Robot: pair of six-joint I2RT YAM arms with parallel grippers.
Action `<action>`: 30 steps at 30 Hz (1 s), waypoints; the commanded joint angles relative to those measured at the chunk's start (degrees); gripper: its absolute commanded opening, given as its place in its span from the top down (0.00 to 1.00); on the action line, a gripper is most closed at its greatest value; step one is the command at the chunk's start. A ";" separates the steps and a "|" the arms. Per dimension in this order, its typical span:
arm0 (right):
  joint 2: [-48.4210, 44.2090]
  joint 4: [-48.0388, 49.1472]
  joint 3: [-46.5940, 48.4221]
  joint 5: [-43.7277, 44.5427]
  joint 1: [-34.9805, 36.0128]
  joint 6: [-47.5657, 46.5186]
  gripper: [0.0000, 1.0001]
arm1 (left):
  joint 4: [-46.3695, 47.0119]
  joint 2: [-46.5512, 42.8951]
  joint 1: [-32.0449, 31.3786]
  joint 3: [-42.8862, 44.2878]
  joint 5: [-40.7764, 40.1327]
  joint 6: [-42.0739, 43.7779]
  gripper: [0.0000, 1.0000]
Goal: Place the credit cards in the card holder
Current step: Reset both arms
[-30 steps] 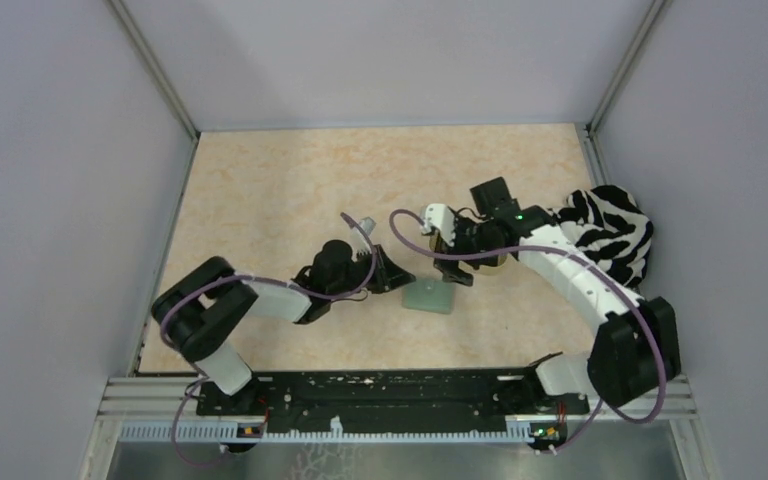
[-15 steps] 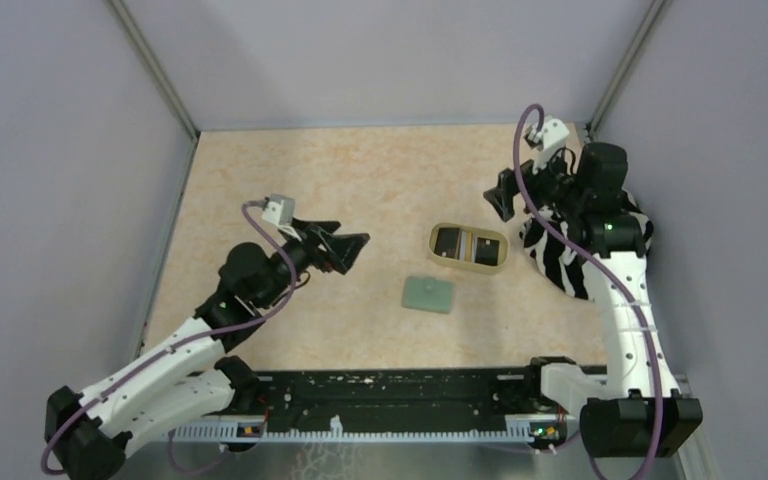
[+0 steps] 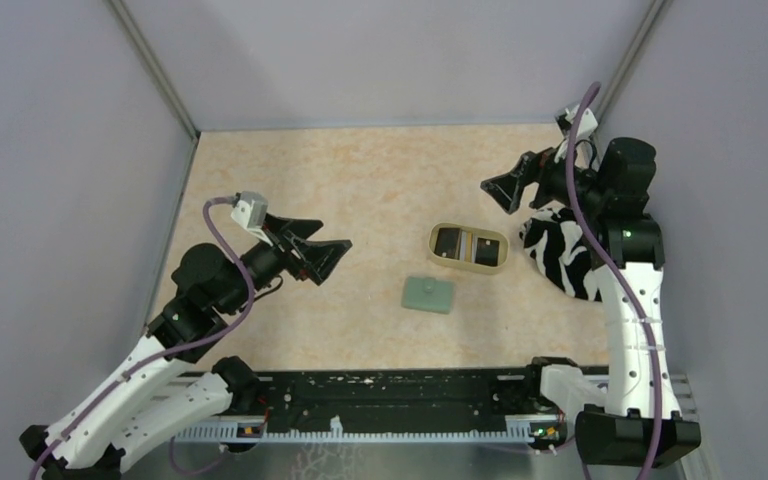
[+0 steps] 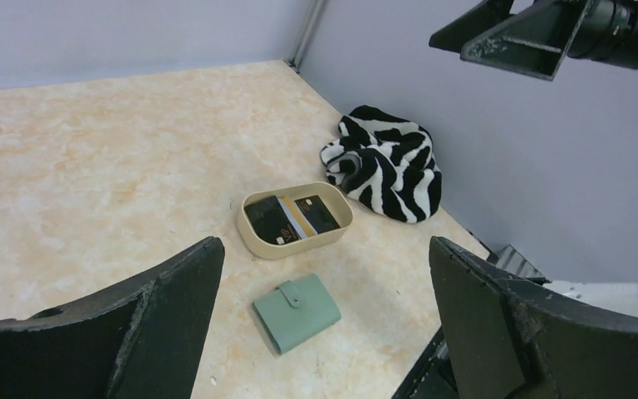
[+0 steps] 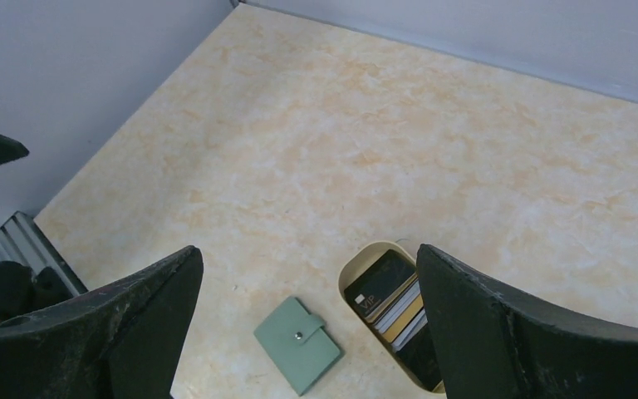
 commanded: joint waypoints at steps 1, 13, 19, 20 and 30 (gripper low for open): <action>-1.53 2.06 3.39 -2.38 -2.20 5.54 0.02 | -4.06 -1.81 0.11 0.87 4.12 -0.01 0.01; -0.98 4.00 1.88 -2.54 -4.54 5.59 0.02 | -3.37 -4.22 0.11 -1.40 2.01 0.51 0.01; -0.46 4.94 1.37 -3.03 -5.57 6.45 0.02 | -1.80 -3.86 0.11 -3.00 1.88 1.01 0.01; -0.33 5.29 1.29 -3.11 -5.73 6.73 0.02 | -1.54 -3.85 0.11 -3.24 1.81 1.11 0.01; 0.90 6.18 1.04 -3.44 -6.92 6.56 0.02 | -1.75 -2.07 0.11 -2.59 1.91 3.78 0.01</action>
